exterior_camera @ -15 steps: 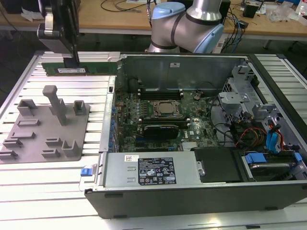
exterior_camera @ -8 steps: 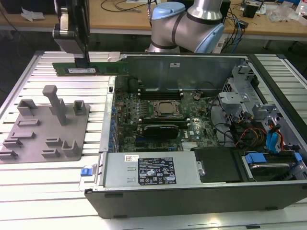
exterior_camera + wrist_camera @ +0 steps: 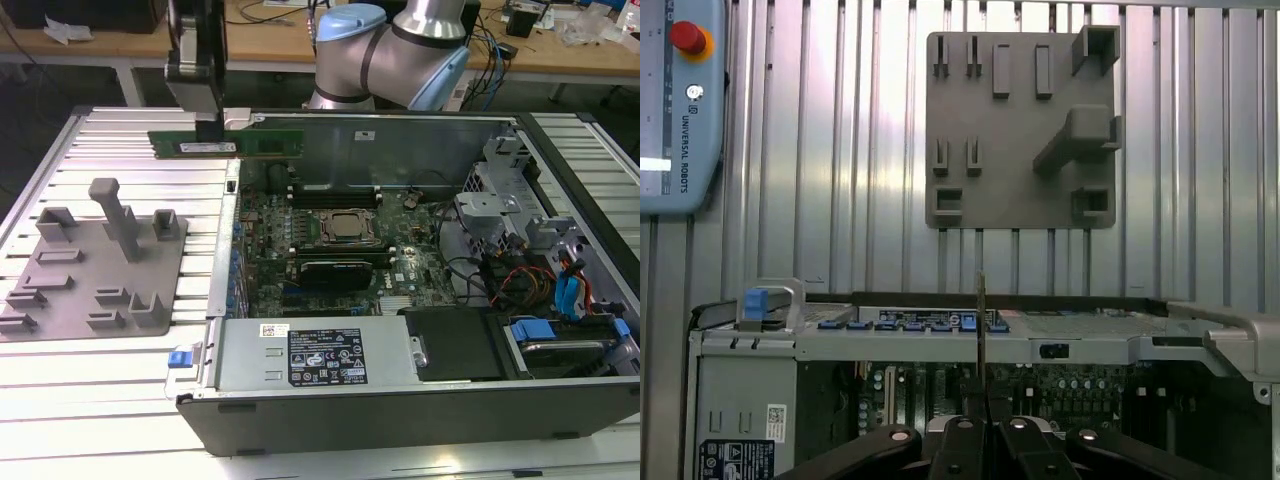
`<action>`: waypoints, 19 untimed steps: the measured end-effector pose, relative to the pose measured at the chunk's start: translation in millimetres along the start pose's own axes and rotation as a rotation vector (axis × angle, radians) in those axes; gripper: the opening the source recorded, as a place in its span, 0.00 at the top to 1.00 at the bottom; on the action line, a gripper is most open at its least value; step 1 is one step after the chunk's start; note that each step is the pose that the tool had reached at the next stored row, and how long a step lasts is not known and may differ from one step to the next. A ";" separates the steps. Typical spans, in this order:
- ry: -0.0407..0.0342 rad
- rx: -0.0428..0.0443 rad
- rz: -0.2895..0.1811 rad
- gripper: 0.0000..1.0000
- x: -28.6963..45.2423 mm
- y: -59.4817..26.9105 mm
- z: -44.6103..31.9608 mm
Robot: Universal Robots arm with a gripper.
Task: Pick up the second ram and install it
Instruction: 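Pick up the second ram and move it above second insertion slot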
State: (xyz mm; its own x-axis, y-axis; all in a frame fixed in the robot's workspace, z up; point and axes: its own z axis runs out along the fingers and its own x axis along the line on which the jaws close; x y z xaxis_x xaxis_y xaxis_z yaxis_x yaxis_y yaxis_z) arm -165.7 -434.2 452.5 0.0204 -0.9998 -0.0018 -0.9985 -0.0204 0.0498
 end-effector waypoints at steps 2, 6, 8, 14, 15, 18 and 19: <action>0.0000 0.0000 0.000 0.91 0.2 -9.7 0.0; 0.0001 0.0000 -0.003 0.91 -0.2 -37.6 3.3; 0.0002 -0.0001 -0.004 0.91 -1.6 -47.5 5.4; 0.0001 -0.0005 -0.004 0.91 -6.9 -86.4 14.3; 0.0002 -0.0007 -0.004 0.91 -7.2 -92.4 16.7; 0.0002 -0.0008 -0.004 0.91 -8.1 -107.1 30.2; 0.0002 -0.0009 -0.004 0.91 -9.3 -108.1 35.5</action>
State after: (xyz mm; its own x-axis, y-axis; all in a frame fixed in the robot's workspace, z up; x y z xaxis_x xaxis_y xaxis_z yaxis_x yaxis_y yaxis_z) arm -59.7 -422.6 411.7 0.0243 -0.9997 -0.0017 -0.9984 -0.0244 0.0508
